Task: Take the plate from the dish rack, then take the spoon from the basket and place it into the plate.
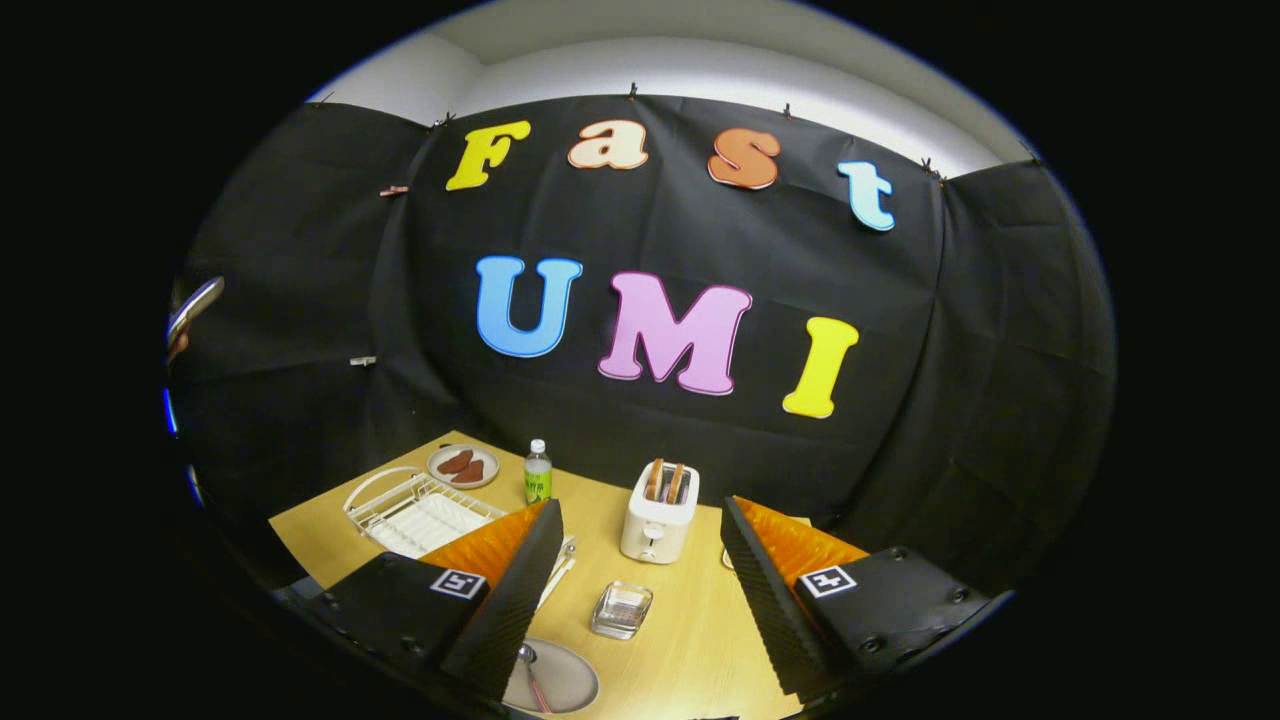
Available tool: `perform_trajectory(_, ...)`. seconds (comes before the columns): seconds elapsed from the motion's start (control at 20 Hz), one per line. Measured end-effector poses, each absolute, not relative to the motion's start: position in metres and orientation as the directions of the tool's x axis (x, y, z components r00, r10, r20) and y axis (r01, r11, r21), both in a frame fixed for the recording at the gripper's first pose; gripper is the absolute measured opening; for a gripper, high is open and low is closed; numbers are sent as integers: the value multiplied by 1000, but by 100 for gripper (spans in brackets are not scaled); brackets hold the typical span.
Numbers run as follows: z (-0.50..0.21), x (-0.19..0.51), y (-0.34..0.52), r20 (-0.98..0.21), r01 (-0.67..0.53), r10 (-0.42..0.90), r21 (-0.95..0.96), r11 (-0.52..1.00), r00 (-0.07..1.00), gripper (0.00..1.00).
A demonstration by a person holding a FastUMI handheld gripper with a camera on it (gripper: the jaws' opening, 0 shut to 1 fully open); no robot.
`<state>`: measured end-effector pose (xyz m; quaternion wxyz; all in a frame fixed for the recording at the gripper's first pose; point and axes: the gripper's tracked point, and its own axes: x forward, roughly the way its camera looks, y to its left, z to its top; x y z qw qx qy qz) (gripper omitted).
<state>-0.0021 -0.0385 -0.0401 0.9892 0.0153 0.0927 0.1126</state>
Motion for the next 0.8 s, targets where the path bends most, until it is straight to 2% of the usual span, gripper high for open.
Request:
perform_trajectory(0.35, 14, -1, -71, -62, -141, 145, 67, 988, 988, 97)
perform_trajectory(0.55, 9, 4, -90, -78, -111, 117, 77, 991, 990, 97)
perform_trajectory(0.8, -6, 7, -100, -94, -143, 153, 103, 984, 984, 97)
